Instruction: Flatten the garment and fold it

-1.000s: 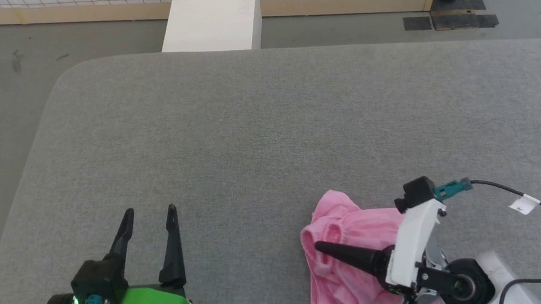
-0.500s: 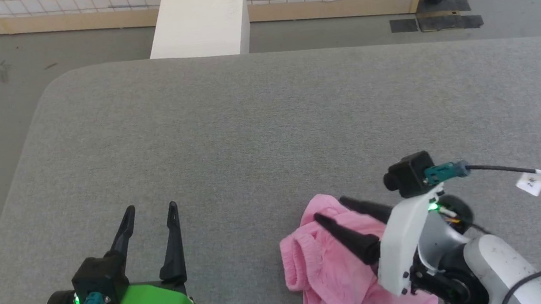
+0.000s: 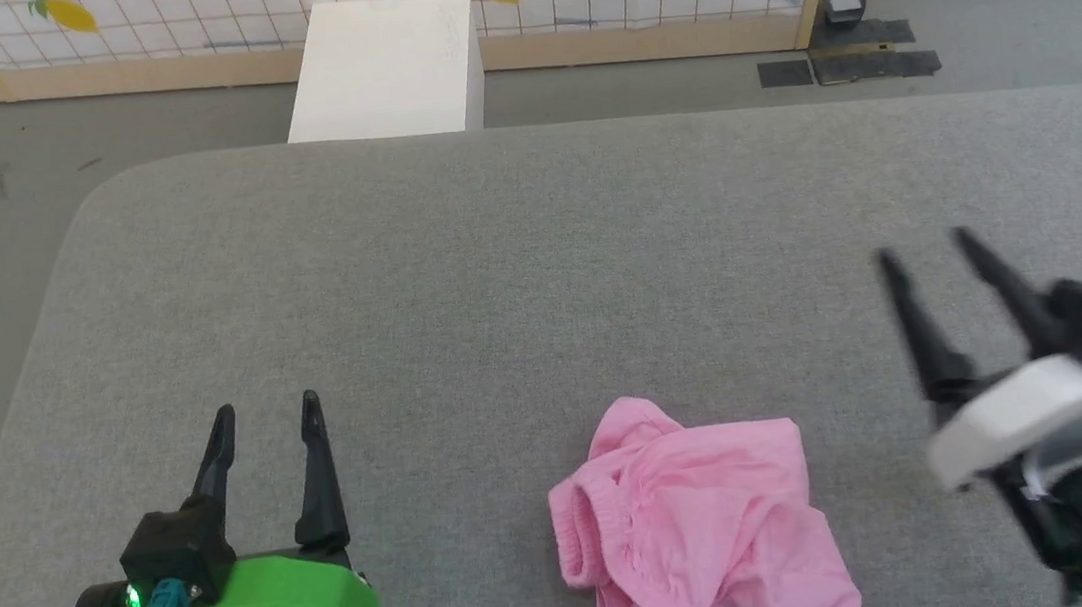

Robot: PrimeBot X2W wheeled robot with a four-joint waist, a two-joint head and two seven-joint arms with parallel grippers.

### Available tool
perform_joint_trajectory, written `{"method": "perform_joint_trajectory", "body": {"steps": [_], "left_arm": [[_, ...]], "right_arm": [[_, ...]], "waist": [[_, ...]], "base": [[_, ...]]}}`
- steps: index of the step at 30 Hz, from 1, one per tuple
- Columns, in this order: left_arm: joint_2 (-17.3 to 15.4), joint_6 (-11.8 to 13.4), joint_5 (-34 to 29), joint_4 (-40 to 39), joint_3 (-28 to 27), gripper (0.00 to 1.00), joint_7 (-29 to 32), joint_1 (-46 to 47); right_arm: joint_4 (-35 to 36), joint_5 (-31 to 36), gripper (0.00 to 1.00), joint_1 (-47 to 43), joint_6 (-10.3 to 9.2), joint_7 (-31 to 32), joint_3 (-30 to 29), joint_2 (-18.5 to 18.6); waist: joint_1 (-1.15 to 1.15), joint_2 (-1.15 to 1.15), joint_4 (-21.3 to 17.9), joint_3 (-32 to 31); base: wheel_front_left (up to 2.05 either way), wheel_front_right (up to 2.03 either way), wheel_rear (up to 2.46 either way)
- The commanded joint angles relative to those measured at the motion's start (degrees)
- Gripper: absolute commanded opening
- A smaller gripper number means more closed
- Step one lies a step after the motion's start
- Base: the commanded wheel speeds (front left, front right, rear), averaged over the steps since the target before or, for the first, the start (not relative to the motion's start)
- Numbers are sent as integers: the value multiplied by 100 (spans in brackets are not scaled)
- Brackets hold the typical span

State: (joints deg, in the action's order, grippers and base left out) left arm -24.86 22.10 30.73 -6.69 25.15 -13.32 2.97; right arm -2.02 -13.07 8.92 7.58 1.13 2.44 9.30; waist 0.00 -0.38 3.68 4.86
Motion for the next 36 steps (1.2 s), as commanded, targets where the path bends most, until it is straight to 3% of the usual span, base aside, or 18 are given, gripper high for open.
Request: {"method": "perform_joint_trajectory", "body": {"steps": [1, 6, 12, 21, 36], "left_arm": [[38, 13, -42, 52, -53, 100, -67, 28], [73, -87, -73, 268, -164, 100, -135, -93], [86, -244, -102, 502, -249, 100, -159, -314], [115, -464, -104, 758, -329, 100, -166, -503], [252, -660, -67, 982, -339, 100, -167, -496]], "right_arm": [[85, 46, 100, -142, -9, -84, -216, -50], [378, 85, 100, -577, -9, -117, -861, -123], [827, 153, 100, -1285, -9, 92, -1016, -264], [1419, 264, 100, -2020, -9, 270, -613, -379], [1782, 266, 100, -2186, -9, 478, -277, -506]], "waist": [[0, 38, -40, -54], [0, 38, -118, -194], [0, 38, -213, -326], [0, 38, -328, -404], [0, 38, -435, -360]], "base": [[0, 0, 0], [0, 0, 0], [0, 0, 0], [0, 0, 0], [0, 0, 0]]}}
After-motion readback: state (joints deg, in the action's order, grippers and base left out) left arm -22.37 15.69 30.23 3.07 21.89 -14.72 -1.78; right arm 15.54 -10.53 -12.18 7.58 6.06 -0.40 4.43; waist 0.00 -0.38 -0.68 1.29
